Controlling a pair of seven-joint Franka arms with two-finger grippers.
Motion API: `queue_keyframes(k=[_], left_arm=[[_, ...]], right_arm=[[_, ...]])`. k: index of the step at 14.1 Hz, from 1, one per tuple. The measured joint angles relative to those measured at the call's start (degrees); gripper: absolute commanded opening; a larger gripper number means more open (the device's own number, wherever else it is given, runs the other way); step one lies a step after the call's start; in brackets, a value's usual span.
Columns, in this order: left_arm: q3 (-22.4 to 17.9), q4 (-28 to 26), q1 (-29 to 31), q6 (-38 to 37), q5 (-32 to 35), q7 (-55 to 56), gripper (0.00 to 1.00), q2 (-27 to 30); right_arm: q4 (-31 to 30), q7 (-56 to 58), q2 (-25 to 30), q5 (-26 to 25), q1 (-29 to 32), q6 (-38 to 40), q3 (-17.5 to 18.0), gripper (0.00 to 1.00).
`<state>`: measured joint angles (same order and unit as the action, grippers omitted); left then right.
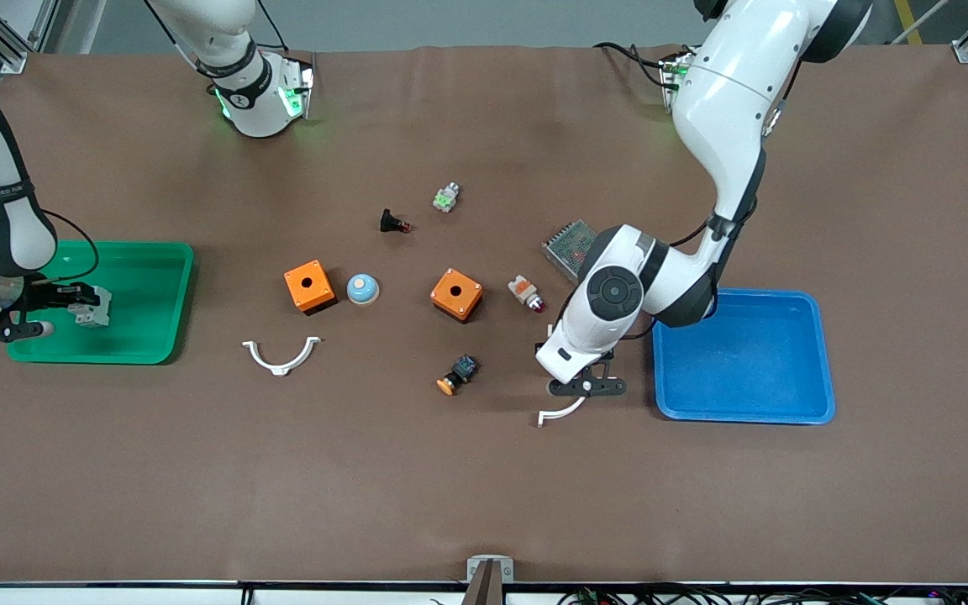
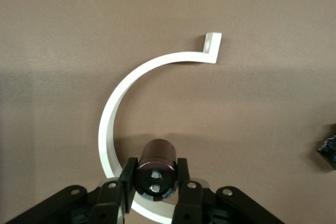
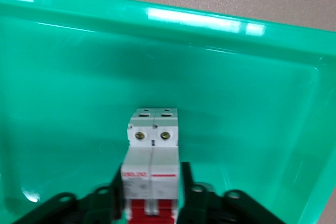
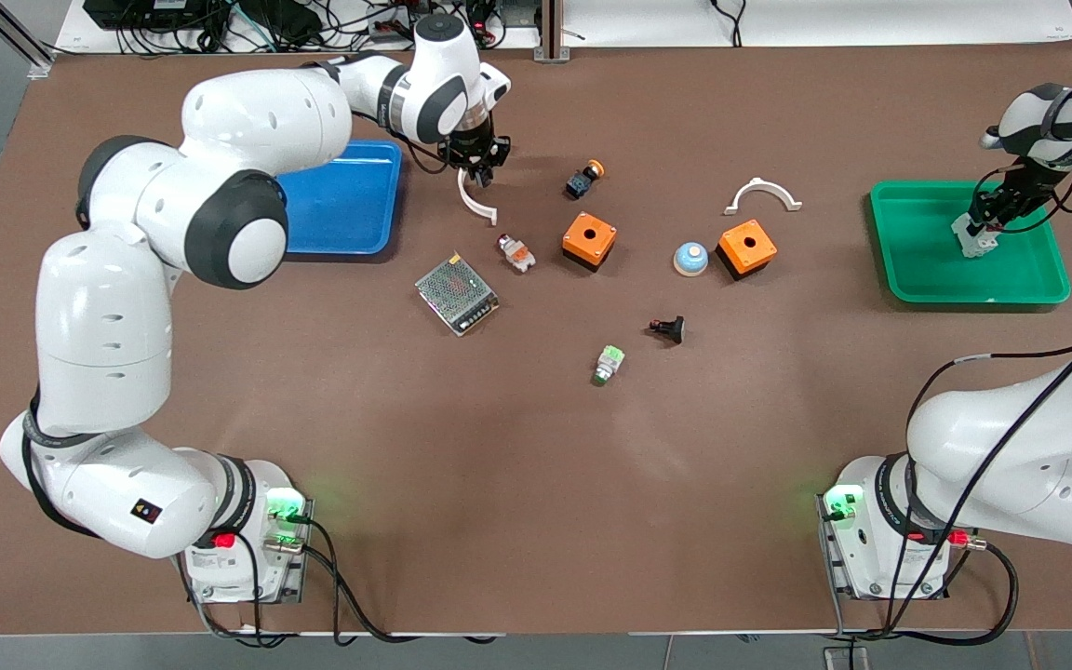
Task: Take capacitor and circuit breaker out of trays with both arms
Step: 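Carry the capacitor beside the white arc while the right gripper lifts the breaker, then release the capacitor with the left gripper while the right gripper carries the breaker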
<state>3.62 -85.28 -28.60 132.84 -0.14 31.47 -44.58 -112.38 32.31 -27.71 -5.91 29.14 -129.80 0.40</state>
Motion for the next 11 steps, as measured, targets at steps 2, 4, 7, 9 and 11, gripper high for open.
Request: queue_keyframes(k=[2,4,7,9,11], left_arm=[[0.00,0.22,-0.16,1.28,0.00,0.00,0.30,-1.10],[-0.01,0.32,-0.30,3.36,0.00,0.00,1.00,-1.97],[-0.40,1.00,-0.35,4.81,1.20,0.00,1.00,-2.04],[-1.29,2.45,-0.37,4.69,3.08,0.00,1.00,-1.06],[-3.65,3.53,-0.35,1.44,3.69,0.00,1.00,2.35]], right_arm=[[0.09,0.01,0.00,0.00,0.00,-0.02,0.02,0.27],[1.09,0.01,0.05,0.00,-0.03,0.78,0.19,0.27],[9.03,0.03,1.25,0.00,-1.53,14.51,0.90,0.27],[16.43,-1.74,3.56,0.05,-5.07,25.76,1.23,0.27],[21.52,-6.37,6.13,0.14,-10.54,32.82,1.49,0.26]])
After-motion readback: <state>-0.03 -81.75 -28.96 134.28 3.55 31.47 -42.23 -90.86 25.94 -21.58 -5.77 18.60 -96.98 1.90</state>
